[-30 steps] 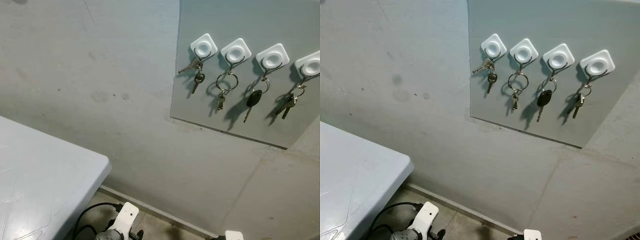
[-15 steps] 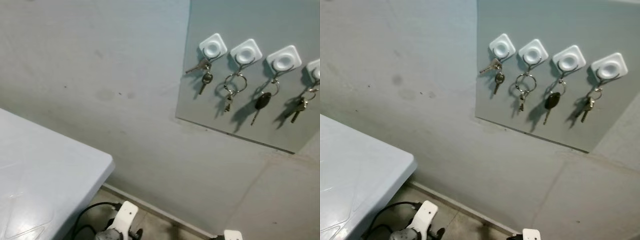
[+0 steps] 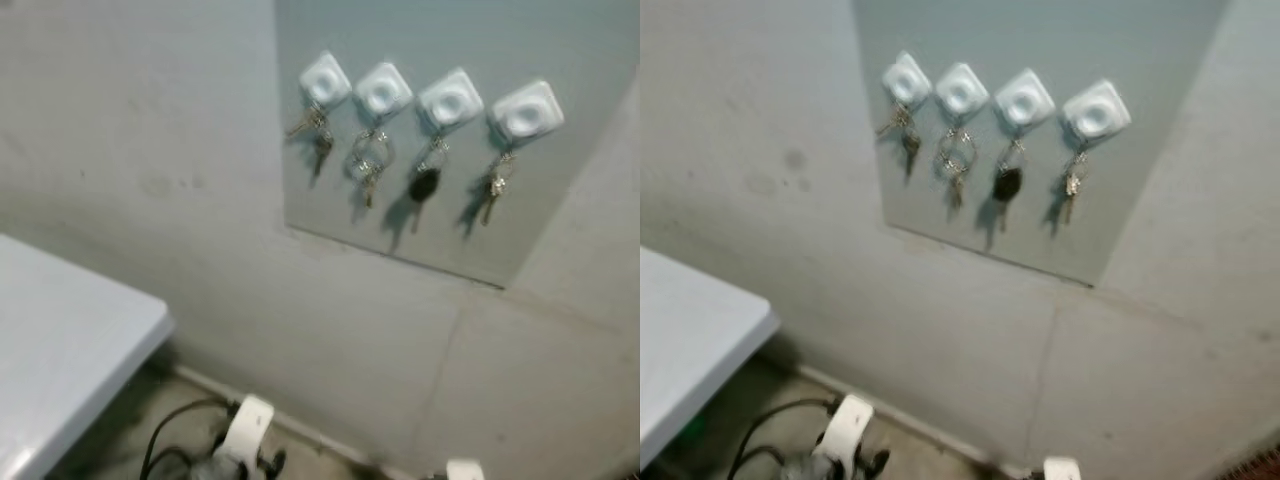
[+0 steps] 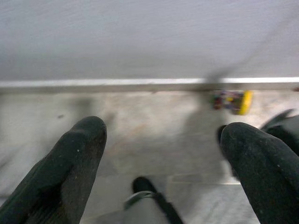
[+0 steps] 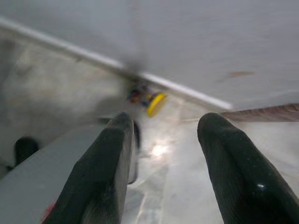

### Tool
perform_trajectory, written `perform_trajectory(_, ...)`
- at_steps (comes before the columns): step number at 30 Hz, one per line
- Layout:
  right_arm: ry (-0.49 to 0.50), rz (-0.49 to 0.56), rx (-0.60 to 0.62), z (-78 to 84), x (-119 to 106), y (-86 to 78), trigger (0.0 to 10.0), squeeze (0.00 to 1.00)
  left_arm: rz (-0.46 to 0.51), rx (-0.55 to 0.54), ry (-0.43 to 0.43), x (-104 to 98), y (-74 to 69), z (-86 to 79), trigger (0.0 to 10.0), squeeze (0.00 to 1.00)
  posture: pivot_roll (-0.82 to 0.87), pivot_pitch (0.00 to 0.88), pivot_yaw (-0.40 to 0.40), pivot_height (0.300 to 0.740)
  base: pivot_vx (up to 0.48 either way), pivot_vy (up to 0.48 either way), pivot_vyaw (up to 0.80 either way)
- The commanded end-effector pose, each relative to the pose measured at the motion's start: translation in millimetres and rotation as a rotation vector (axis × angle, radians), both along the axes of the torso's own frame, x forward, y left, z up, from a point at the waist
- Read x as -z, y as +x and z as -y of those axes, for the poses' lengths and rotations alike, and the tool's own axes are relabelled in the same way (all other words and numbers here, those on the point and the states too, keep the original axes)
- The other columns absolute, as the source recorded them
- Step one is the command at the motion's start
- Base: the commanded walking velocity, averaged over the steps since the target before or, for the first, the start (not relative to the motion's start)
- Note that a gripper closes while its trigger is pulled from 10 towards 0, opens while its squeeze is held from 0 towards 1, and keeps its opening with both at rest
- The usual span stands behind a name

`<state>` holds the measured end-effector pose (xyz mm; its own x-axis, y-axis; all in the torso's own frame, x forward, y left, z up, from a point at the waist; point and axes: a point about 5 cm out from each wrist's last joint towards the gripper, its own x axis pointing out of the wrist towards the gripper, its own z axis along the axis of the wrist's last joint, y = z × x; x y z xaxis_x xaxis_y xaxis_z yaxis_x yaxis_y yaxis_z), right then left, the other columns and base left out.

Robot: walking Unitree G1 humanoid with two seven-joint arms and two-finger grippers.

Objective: Hang keys on a hook

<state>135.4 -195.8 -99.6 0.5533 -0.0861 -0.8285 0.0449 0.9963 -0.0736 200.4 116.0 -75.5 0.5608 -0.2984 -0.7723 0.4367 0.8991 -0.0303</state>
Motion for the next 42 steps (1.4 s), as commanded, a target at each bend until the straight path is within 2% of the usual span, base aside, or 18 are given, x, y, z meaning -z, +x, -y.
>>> perform_trajectory(1,0.017,-0.011,-0.007,-8.1,2,-2.4,10.0,0.0,0.016,-0.006,0.015,-2,3.8,-9.7,10.0,0.0,-0.07,0.0,0.019,0.714,0.0,0.0,-0.53)
perform_trajectory(11,0.012,-0.014,-0.021,-8.5,2,-3.0,10.0,0.0,0.026,-0.015,-0.004,-4,6.3,-11.8,10.0,0.0,-0.07,0.0,0.013,0.714,0.0,0.0,-0.53)
perform_trajectory(17,0.011,-0.015,-0.029,-8.8,2,-2.9,10.0,0.0,0.022,-0.02,-0.007,-4,6.2,-10.3,10.0,0.0,-0.07,0.0,0.013,0.714,0.0,0.458,-0.53)
perform_trajectory(26,0.01,-0.013,-0.029,-8.8,2,-2.3,10.0,0.0,0.023,-0.011,0.0,-5,9.8,-6.6,10.0,0.0,-0.06,0.0,0.012,0.71,0.0,0.0,-0.52)
perform_trajectory(29,0.01,-0.01,-0.025,-8.7,2,-2.3,10.0,0.0,0.021,-0.007,0.003,-5,10.2,-6.1,10.0,0.0,-0.06,0.0,0.012,0.692,0.0,0.0,0.0)
perform_trajectory(42,0.021,0.01,-0.011,-9.1,1,0.4,10.0,0.0,0.025,0.016,0.006,-6,11.6,4.7,10.0,0.0,-0.06,0.0,0.017,0.692,0.0,0.0,0.0)
